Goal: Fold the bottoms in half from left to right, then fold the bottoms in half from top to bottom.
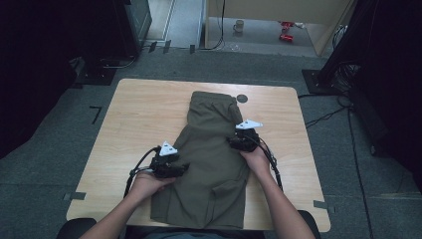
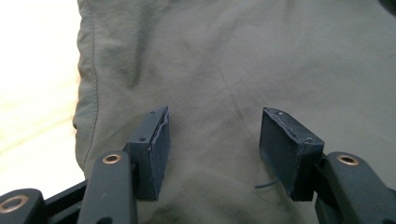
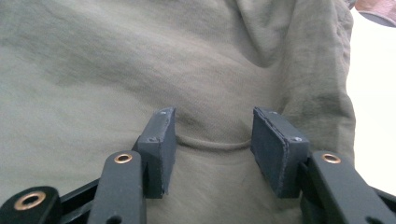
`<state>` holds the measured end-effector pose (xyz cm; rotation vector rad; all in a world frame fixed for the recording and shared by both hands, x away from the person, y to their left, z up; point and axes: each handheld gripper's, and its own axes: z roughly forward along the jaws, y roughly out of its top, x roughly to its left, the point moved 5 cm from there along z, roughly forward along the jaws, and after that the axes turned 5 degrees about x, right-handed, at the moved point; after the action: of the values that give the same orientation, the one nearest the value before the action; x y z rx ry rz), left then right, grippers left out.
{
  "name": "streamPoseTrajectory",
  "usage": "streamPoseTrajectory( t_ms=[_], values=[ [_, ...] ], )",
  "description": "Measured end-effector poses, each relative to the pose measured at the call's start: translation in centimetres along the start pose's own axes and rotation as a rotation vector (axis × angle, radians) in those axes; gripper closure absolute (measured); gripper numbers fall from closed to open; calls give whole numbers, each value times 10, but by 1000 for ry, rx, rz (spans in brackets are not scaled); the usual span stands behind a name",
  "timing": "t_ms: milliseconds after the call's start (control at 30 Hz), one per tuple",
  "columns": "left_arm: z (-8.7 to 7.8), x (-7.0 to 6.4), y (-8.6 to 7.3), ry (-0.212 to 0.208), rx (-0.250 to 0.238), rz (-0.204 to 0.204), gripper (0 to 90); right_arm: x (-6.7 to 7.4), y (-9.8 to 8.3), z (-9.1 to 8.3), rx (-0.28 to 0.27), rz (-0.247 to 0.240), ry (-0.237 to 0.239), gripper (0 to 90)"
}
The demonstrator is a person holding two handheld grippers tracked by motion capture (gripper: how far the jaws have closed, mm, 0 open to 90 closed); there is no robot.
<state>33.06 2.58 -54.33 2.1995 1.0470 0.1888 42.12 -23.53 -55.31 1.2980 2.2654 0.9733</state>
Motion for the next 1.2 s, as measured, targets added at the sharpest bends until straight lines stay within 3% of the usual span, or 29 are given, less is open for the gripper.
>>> streamPoseTrajectory(
  t_ms=[200, 333, 400, 533, 700, 800, 900, 1100, 1200],
  values=[
    [-7, -3, -6, -11, 29, -28, 411, 9, -1, 0, 1, -18, 19, 501],
    [-10, 1, -2, -19, 32, 2, 388, 13, -2, -1, 0, -24, 27, 494],
    [-16, 7, 1, -19, 15, 9, 385, 16, -3, -2, 1, -32, 37, 489],
    [-25, 16, 9, -49, -36, -15, 385, 17, -4, -4, 4, -39, 46, 466],
    [-31, 29, 19, -37, -74, -1, 382, 15, 0, -4, 31, 17, 68, 414],
    [-31, 38, 26, -49, -74, -2, 382, 13, 2, -5, 37, 17, 51, 412],
    [-29, 47, 39, -59, -86, -28, 413, 5, 8, -14, -4, 66, 39, 417],
    [-18, 55, 46, -52, -62, -17, 398, -9, 13, -18, -22, 121, 31, 414],
    [-11, 62, 56, -67, -65, -13, 402, -14, 17, -20, -46, 164, 71, 409]
  ],
)
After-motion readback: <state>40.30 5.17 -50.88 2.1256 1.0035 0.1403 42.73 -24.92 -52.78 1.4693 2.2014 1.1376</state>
